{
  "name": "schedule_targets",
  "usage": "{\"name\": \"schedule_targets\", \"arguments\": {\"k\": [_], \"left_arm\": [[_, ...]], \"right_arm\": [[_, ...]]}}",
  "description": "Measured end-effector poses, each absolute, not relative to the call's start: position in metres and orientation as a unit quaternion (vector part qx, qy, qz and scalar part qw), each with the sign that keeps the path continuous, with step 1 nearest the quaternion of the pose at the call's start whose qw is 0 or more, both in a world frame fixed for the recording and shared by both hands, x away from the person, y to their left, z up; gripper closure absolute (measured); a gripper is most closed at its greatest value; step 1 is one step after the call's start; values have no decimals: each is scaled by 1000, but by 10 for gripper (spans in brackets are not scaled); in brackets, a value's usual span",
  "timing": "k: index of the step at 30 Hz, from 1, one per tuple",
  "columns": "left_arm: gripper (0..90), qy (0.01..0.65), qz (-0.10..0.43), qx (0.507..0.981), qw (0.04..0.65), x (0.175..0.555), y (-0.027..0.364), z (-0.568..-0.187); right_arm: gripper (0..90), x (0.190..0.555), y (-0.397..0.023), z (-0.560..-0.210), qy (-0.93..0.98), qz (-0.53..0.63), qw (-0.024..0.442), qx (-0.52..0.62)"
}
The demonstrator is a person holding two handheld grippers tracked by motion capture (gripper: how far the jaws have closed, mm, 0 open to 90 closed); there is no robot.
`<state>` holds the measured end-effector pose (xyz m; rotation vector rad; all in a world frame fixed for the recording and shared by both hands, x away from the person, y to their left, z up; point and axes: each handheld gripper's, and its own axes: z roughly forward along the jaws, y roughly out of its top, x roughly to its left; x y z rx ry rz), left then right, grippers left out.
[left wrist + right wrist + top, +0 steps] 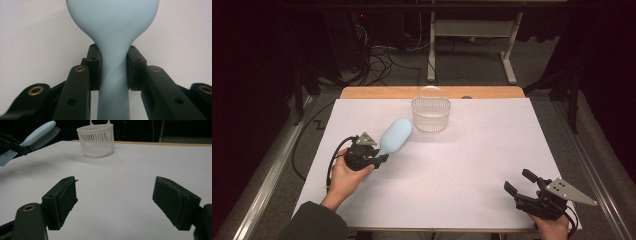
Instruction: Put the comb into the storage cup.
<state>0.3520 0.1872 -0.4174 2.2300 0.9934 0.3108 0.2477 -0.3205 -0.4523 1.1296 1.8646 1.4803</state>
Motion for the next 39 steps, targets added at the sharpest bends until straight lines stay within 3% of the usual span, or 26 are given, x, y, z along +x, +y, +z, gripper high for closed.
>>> {"name": "schedule_targets", "arguments": {"k": [15, 39], "left_arm": [[695, 353, 127, 840, 392, 322, 191, -418], [695, 326, 117, 841, 416, 305, 170, -433]], "right_arm": [[192, 250, -312, -447, 678, 559, 245, 409], [174, 261, -266, -437, 689, 583, 228, 366]]}}
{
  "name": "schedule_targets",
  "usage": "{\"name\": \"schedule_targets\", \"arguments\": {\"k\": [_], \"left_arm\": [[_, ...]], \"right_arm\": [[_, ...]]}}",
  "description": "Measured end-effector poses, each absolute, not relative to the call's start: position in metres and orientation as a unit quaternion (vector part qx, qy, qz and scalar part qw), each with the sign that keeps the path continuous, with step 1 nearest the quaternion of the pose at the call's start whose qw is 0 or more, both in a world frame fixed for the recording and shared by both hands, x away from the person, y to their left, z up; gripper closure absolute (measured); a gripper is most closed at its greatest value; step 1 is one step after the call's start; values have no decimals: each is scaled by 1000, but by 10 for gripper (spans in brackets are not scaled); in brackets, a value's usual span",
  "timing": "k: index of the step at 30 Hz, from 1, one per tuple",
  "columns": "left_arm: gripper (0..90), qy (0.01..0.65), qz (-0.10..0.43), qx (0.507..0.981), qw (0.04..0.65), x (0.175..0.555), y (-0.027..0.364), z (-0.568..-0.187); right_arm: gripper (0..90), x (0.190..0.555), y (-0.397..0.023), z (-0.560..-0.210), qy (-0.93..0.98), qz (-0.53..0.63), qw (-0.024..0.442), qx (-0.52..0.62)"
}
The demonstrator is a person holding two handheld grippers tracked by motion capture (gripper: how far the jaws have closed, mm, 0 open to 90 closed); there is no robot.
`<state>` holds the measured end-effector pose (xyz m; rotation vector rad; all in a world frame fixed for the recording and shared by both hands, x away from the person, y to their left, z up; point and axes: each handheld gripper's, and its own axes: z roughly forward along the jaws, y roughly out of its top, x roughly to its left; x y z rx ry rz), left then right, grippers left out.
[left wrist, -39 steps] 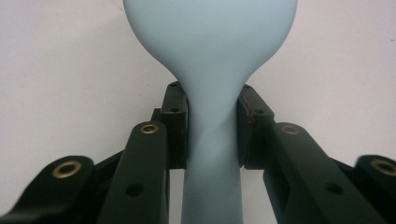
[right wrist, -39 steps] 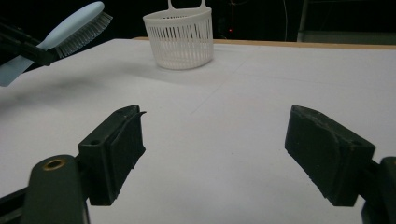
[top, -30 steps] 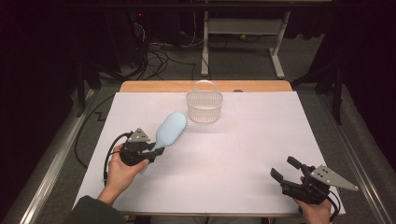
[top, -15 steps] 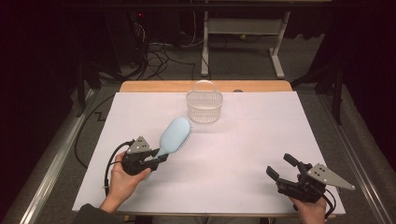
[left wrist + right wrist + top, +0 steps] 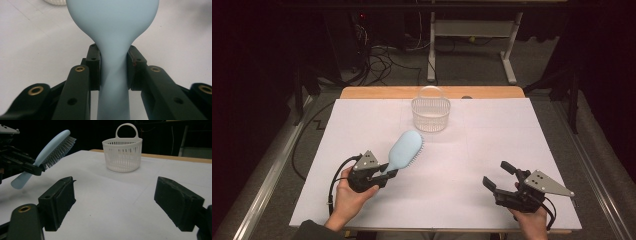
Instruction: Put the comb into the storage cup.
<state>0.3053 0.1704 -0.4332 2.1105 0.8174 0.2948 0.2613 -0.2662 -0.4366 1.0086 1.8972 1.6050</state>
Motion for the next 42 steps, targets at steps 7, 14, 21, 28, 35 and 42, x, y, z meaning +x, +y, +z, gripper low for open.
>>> {"name": "schedule_targets", "arguments": {"k": [7, 14, 21, 28, 35, 42], "left_arm": [[695, 321, 114, 841, 420, 304, 164, -434], [695, 312, 110, 844, 422, 302, 155, -434], [695, 300, 106, 848, 424, 299, 143, -435], [695, 295, 103, 849, 425, 297, 133, -435], [695, 286, 104, 852, 425, 295, 124, -435], [694, 274, 101, 856, 426, 292, 113, -434]], "right_arm": [[172, 267, -245, -435, 697, 590, 219, 344], [172, 268, -234, -436, 706, 589, 208, 334], [172, 268, -227, -436, 709, 591, 197, 331], [171, 270, -218, -437, 716, 590, 186, 325], [168, 272, -210, -437, 717, 590, 182, 325], [168, 274, -201, -439, 722, 589, 173, 318]]}}
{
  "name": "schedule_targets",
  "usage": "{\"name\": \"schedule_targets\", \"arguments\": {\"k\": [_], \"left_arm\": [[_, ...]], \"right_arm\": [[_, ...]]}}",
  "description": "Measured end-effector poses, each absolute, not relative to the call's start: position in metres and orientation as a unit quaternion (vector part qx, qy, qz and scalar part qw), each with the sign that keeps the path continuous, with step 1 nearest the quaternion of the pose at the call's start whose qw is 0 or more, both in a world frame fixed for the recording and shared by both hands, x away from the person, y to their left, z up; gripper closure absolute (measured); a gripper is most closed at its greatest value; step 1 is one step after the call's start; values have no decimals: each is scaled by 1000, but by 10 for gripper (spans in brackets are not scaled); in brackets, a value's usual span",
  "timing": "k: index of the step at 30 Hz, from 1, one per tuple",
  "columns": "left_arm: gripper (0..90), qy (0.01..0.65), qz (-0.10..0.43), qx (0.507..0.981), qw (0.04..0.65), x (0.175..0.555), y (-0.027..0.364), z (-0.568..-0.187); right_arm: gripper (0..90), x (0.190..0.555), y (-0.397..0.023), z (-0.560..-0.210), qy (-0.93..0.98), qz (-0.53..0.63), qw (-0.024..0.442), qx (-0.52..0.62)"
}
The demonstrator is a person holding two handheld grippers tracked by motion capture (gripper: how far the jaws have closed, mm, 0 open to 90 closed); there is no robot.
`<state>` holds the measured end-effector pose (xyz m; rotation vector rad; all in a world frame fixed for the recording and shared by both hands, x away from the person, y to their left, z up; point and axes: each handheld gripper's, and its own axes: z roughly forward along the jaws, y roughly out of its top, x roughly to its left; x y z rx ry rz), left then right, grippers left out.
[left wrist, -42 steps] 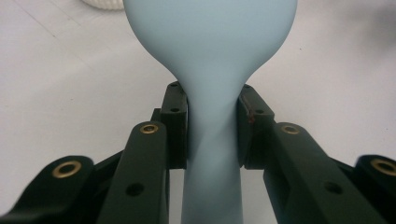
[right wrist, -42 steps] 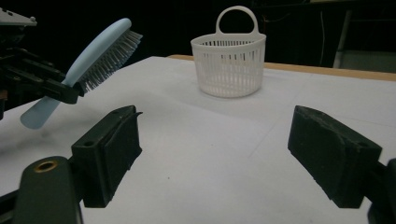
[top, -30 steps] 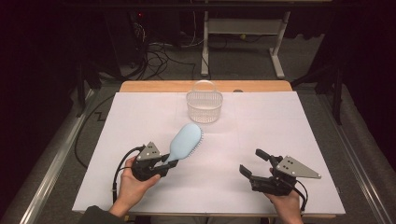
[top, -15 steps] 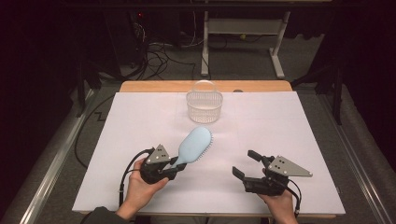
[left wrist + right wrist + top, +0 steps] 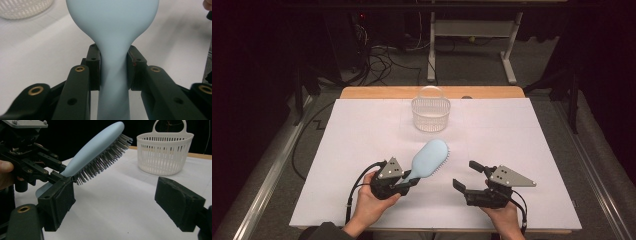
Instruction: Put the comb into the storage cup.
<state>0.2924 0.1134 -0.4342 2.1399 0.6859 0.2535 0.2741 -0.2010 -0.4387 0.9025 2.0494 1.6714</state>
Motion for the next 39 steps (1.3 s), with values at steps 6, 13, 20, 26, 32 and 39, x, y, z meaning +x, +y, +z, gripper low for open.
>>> {"name": "schedule_targets", "arguments": {"k": [6, 13, 20, 26, 32, 39], "left_arm": [[695, 265, 100, 860, 426, 291, 105, -434], [694, 256, 96, 863, 425, 289, 96, -435], [695, 248, 98, 863, 430, 286, 91, -433], [694, 239, 97, 866, 428, 285, 86, -434], [694, 235, 96, 868, 427, 284, 81, -434], [694, 230, 94, 869, 428, 283, 76, -434]], "right_arm": [[164, 275, -196, -439, 725, 588, 170, 315], [164, 277, -193, -439, 726, 590, 164, 314], [162, 279, -189, -440, 729, 587, 155, 318], [161, 280, -185, -441, 731, 586, 147, 317], [160, 282, -181, -442, 733, 585, 138, 318], [160, 283, -177, -442, 732, 589, 127, 318]]}}
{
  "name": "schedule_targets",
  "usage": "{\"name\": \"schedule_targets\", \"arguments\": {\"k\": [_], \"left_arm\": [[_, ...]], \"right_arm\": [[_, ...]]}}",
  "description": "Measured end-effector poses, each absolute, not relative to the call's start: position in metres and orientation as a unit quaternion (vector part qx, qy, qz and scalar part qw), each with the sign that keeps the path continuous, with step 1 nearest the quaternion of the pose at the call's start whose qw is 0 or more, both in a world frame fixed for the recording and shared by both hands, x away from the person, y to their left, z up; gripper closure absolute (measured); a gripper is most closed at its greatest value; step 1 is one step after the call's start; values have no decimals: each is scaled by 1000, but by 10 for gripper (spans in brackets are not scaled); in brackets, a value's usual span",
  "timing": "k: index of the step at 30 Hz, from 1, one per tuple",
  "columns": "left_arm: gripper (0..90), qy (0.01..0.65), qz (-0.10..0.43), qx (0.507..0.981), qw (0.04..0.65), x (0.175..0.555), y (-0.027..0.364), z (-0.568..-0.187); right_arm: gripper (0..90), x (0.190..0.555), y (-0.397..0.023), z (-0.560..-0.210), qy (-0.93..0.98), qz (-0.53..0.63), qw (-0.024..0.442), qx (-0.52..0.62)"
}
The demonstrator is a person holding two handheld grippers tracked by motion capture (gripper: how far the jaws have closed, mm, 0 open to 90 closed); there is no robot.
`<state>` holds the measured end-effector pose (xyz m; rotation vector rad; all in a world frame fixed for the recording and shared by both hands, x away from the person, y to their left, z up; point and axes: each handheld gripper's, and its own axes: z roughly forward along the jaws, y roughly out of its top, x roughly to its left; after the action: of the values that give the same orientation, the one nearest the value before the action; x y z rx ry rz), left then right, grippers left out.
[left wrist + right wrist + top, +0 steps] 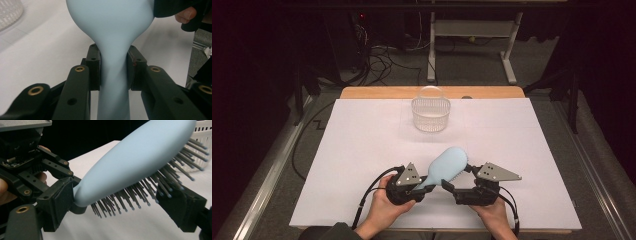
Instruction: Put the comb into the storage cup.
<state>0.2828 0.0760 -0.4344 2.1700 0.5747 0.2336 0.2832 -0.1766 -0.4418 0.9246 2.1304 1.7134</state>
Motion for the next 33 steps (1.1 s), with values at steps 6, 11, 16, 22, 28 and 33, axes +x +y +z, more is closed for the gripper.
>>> {"name": "schedule_targets", "arguments": {"k": [6, 11, 16, 22, 28, 33], "left_arm": [[694, 226, 92, 870, 430, 282, 72, -434], [694, 223, 90, 869, 432, 282, 69, -434], [693, 220, 89, 869, 434, 281, 66, -434], [694, 218, 86, 869, 436, 281, 64, -433], [694, 217, 85, 868, 438, 282, 65, -433], [693, 219, 86, 867, 439, 281, 65, -432]], "right_arm": [[160, 286, -174, -442, 728, 592, 120, 325], [159, 287, -172, -441, 726, 591, 117, 330], [159, 288, -170, -442, 724, 593, 118, 332], [172, 290, -169, -441, 722, 593, 119, 336], [214, 290, -168, -438, 721, 592, 117, 341], [236, 291, -168, -437, 720, 592, 106, 345]]}}
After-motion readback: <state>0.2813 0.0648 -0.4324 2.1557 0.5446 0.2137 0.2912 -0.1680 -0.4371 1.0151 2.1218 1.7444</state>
